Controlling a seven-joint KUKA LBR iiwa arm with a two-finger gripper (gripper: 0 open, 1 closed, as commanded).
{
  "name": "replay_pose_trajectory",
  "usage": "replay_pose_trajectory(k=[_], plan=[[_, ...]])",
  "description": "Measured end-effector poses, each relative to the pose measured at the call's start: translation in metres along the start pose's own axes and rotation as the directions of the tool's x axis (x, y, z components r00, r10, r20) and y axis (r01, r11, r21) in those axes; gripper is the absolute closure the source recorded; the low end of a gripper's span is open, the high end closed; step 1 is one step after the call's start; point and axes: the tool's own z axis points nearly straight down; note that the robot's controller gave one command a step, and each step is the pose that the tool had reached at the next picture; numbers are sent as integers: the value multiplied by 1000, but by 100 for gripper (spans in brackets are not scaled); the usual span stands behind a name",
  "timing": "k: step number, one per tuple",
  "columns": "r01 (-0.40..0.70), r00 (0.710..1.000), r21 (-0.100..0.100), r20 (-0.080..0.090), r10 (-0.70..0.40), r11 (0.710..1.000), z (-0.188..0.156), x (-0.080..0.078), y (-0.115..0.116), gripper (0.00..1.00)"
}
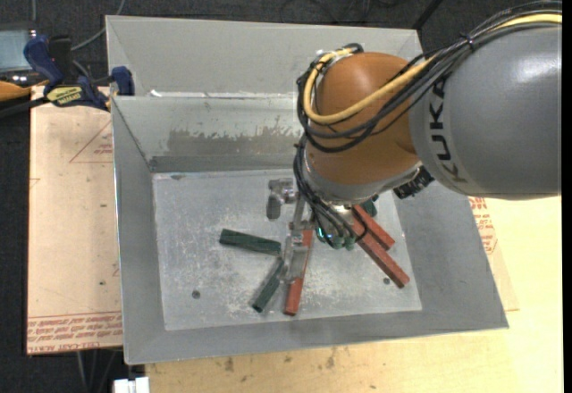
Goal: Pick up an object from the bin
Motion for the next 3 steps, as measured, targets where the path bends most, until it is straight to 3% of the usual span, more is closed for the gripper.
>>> replay_pose_trajectory(k=[1, 2, 3], plan=[[498, 867, 2, 4, -498, 867, 131, 3, 18, 0], [496, 868, 2, 6, -496, 868, 130, 2, 17, 100], [486, 874, 5, 19, -486, 874, -38, -18, 51, 100]])
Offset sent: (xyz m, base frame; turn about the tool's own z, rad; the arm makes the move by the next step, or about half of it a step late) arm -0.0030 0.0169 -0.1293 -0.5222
